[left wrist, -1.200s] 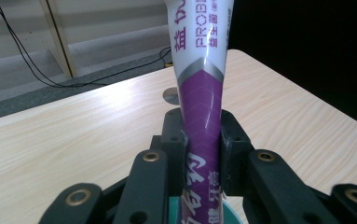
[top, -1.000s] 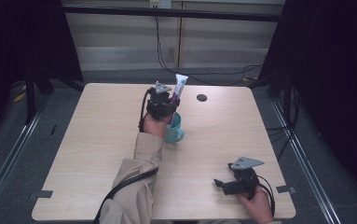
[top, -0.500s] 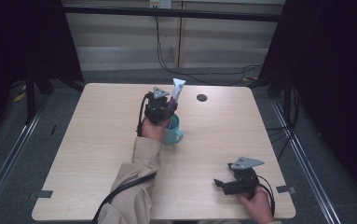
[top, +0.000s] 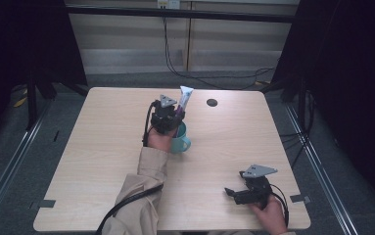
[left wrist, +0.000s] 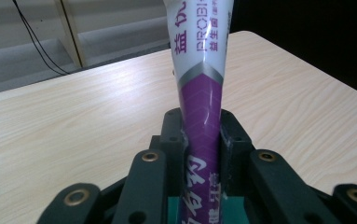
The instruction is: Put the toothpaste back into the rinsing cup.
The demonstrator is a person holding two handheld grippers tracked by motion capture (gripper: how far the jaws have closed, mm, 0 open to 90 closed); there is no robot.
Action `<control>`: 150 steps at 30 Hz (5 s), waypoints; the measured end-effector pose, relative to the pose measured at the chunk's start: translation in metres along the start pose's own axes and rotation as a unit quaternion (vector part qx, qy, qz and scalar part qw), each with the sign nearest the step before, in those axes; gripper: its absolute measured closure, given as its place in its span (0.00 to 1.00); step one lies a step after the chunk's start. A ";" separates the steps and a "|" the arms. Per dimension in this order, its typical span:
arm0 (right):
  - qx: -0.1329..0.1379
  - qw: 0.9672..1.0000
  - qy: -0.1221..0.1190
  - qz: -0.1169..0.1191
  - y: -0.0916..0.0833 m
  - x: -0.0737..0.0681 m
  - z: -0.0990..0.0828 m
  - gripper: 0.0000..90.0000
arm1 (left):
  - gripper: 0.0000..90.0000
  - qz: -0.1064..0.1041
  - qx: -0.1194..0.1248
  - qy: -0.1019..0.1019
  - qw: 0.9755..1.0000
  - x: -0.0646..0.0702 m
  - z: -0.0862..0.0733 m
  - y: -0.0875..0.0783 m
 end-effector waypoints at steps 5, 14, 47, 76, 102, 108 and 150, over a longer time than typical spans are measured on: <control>0.000 1.000 0.000 0.000 0.000 0.000 0.000 0.15 | 0.83 0.000 0.003 -0.002 1.000 -0.002 -0.001 -0.003; 0.000 1.000 0.000 0.000 0.000 0.000 0.000 0.15 | 0.83 0.008 -0.022 0.000 1.000 -0.006 -0.012 -0.001; 0.000 1.000 0.000 0.000 0.000 0.000 0.000 0.15 | 0.77 0.001 -0.035 0.005 0.999 -0.008 -0.022 -0.004; 0.000 1.000 0.001 0.000 0.000 0.000 0.000 0.15 | 0.61 0.013 -0.035 0.014 0.999 -0.015 -0.017 -0.020; 0.000 1.000 0.001 0.000 0.000 0.000 0.000 0.15 | 0.40 0.004 -0.038 0.026 0.999 -0.018 -0.011 -0.031; 0.000 1.000 0.000 0.000 0.000 0.000 0.000 0.15 | 0.33 -0.006 -0.042 0.038 0.998 -0.018 -0.012 -0.036; 0.000 1.000 0.000 0.000 0.000 0.000 0.000 0.15 | 0.19 -0.037 -0.052 0.022 0.998 -0.046 -0.035 -0.072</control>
Point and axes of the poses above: each handheld gripper's, and its own axes: y roughly forward along the jaws, z roughly out of its top, x roughly to its right, the point moved 3 cm from there along y, roughly forward along the jaws, and after that the axes turned 6 degrees about z, right-handed, at the moved point
